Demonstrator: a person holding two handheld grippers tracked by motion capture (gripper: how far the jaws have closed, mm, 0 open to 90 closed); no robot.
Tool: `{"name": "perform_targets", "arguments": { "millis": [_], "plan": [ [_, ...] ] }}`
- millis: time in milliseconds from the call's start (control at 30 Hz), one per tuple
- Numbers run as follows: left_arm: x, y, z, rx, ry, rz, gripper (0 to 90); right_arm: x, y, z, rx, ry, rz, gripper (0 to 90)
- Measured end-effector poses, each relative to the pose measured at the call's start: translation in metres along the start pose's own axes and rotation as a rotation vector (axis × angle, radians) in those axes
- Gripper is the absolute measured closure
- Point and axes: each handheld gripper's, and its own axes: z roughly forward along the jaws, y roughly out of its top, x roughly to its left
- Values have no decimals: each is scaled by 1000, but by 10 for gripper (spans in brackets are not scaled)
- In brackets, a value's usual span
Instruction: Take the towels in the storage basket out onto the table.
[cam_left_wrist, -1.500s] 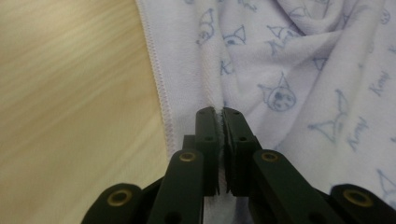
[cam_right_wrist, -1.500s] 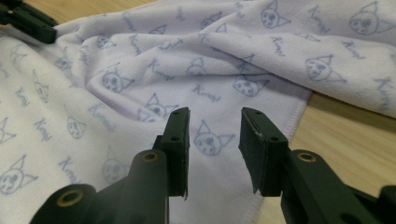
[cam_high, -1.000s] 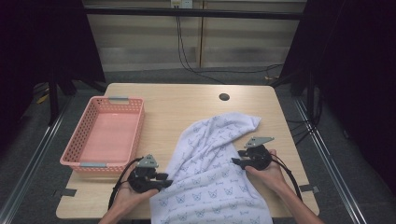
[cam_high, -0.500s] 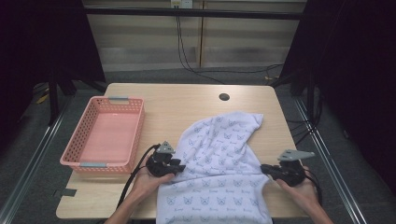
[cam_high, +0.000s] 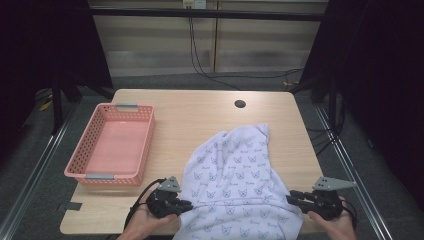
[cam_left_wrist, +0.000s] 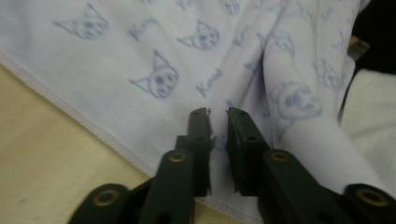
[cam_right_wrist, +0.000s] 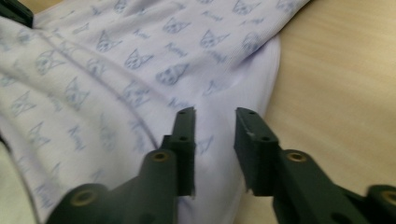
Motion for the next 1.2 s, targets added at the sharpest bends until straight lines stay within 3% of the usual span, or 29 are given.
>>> {"name": "perform_targets", "arguments": {
  "millis": [100, 133, 200, 233, 267, 300, 367, 400, 467, 567, 600, 633, 667, 700, 767, 867, 900, 933, 1000, 1067, 1133, 1167, 1200],
  "plan": [
    [24, 14, -1, -77, 43, -66, 700, -7, 14, 13, -11, -27, -20, 626],
    [24, 14, -1, -77, 43, -66, 698, -8, 19, 18, -7, -34, -36, 623],
    [44, 28, 7, -85, 105, -66, 690, -12, 29, 29, -3, -42, -47, 624],
    [51, 32, 11, -96, 103, -78, 685, -14, 34, 35, 4, -54, -66, 623],
    [51, 32, 11, -96, 103, -78, 682, -14, 34, 35, 4, -54, -66, 623],
    [59, 38, 16, -106, 129, -78, 682, -17, 40, 41, 2, -63, -73, 622],
    [68, 44, 22, -107, 131, -97, 657, -24, 53, 56, 2, -71, -75, 608],
    [73, 48, 30, -87, 182, -82, 635, -28, 61, 68, 16, -72, -77, 591],
    [77, 49, 33, -81, 189, -83, 613, -30, 63, 73, 21, -68, -75, 580],
    [82, 52, 41, -93, 202, -86, 598, -33, 73, 96, 61, -93, -77, 538],
    [82, 53, 41, -84, 218, -78, 639, -35, 77, 108, 76, -133, -86, 539],
    [80, 54, 40, -69, 244, -62, 686, -35, 77, 111, 86, -140, -79, 549],
    [80, 54, 40, -69, 244, -62, 765, -35, 77, 111, 86, -140, -79, 549],
    [81, 52, 38, -57, 245, -65, 822, -38, 78, 118, 109, -184, -106, 637],
    [80, 49, 34, -42, 241, -55, 876, -40, 78, 119, 103, -142, -75, 768],
    [78, 47, 31, -54, 247, -57, 890, -36, 78, 114, 96, -148, -103, 810],
    [77, 45, 25, -79, 234, -63, 891, -35, 79, 111, 84, -142, -104, 815],
    [70, 44, 11, -156, 232, -60, 892, -30, 83, 97, 30, -129, -106, 817],
    [64, 45, 2, -184, 223, -44, 892, -27, 85, 89, 7, -124, -112, 817],
    [43, 40, -15, -229, 182, -13, 892, -16, 87, 65, -59, -107, -125, 816],
    [36, 36, -18, -233, 167, -5, 892, -12, 85, 57, -70, -84, -110, 816],
    [24, 26, -20, -200, 129, 12, 892, -4, 77, 47, -58, -67, -121, 815],
    [24, 26, -20, -200, 129, 12, 891, 0, 72, 44, -43, -61, -122, 815]
  ]
}}
